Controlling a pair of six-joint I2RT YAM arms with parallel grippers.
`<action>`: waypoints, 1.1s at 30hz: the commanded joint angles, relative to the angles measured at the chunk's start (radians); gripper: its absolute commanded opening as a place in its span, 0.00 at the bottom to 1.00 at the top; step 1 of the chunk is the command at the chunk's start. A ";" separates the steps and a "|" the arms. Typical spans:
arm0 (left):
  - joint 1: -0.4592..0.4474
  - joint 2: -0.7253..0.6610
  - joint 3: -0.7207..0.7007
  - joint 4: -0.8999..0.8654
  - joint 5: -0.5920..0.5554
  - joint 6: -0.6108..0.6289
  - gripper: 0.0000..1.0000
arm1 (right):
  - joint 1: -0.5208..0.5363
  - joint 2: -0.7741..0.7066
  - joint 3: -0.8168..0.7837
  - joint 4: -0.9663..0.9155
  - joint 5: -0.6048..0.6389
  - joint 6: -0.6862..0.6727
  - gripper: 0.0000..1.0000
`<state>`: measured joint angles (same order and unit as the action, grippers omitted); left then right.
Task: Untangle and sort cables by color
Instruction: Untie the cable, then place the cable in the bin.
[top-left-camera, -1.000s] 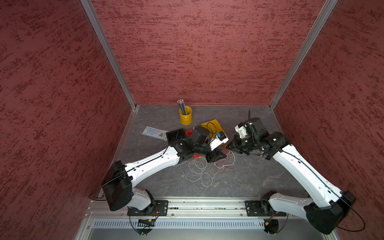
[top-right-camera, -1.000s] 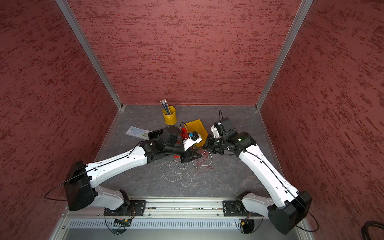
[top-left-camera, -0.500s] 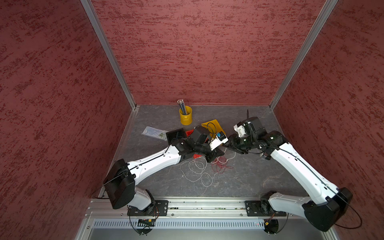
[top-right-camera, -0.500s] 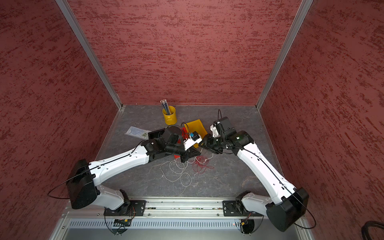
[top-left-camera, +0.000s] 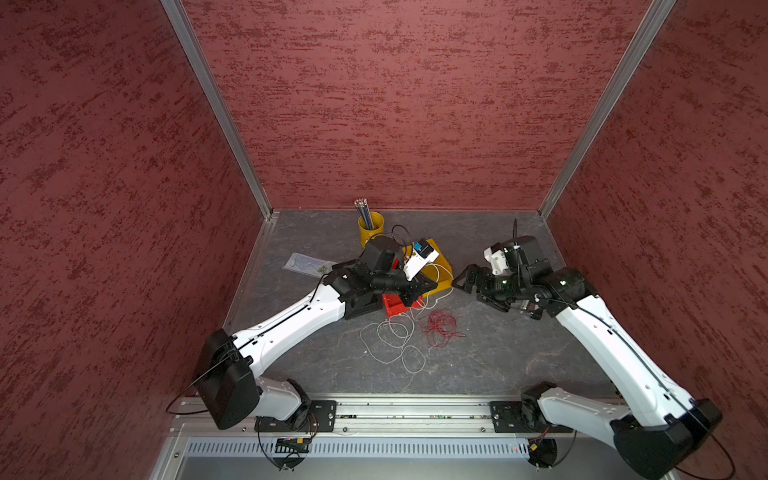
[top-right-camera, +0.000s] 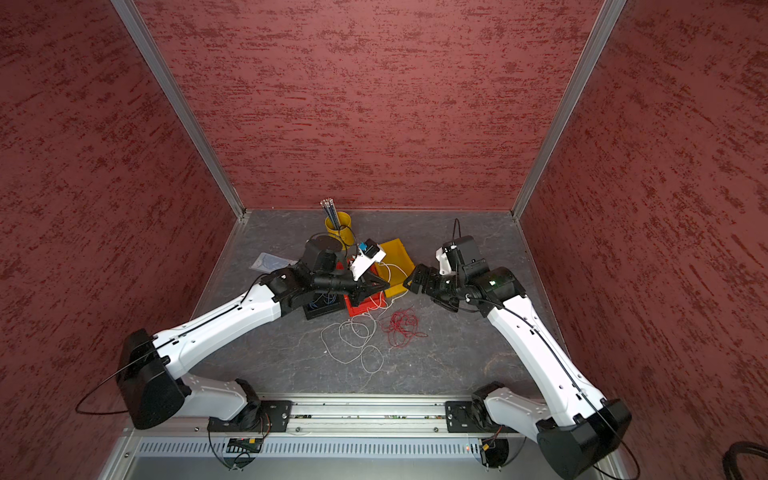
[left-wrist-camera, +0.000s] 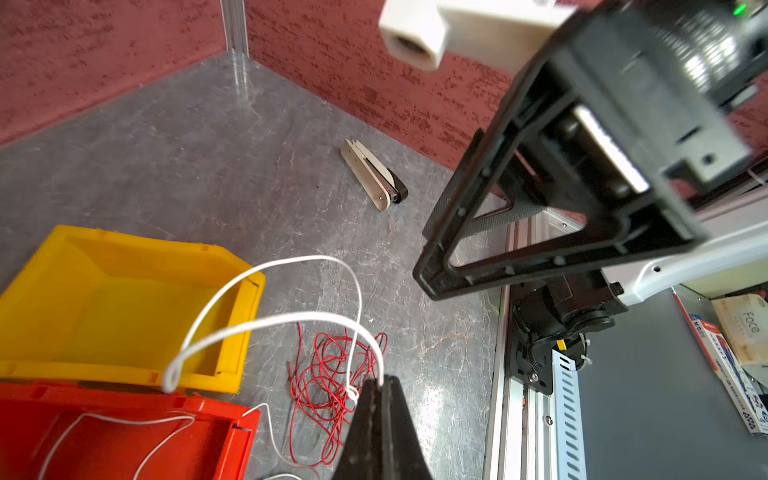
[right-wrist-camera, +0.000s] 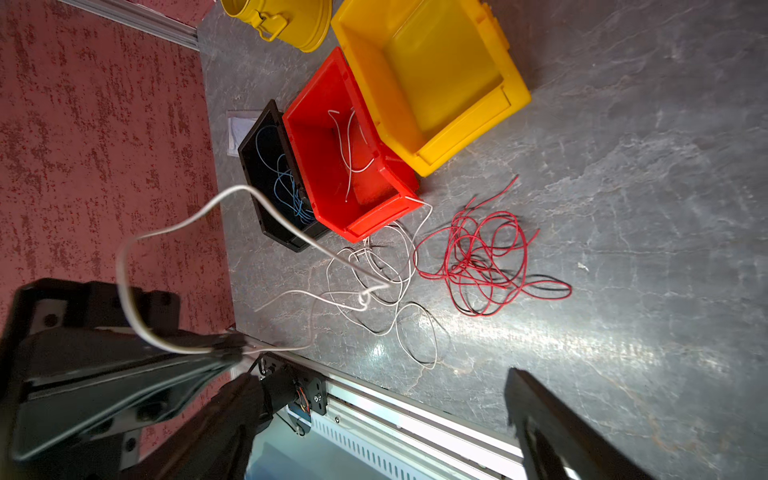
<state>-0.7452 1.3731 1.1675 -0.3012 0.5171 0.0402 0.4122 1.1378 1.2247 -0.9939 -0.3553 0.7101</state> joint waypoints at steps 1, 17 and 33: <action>0.026 -0.050 0.048 -0.012 0.024 -0.027 0.00 | -0.009 -0.001 0.005 0.063 0.024 -0.009 0.98; 0.200 -0.078 0.206 -0.072 0.062 -0.004 0.00 | -0.008 0.026 -0.057 0.234 -0.034 0.034 0.98; 0.346 0.089 0.139 0.132 0.233 -0.052 0.00 | -0.009 0.086 -0.009 0.224 -0.029 0.010 0.98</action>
<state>-0.4191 1.4338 1.3376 -0.2424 0.6991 0.0086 0.4084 1.2091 1.1900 -0.7738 -0.3832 0.7399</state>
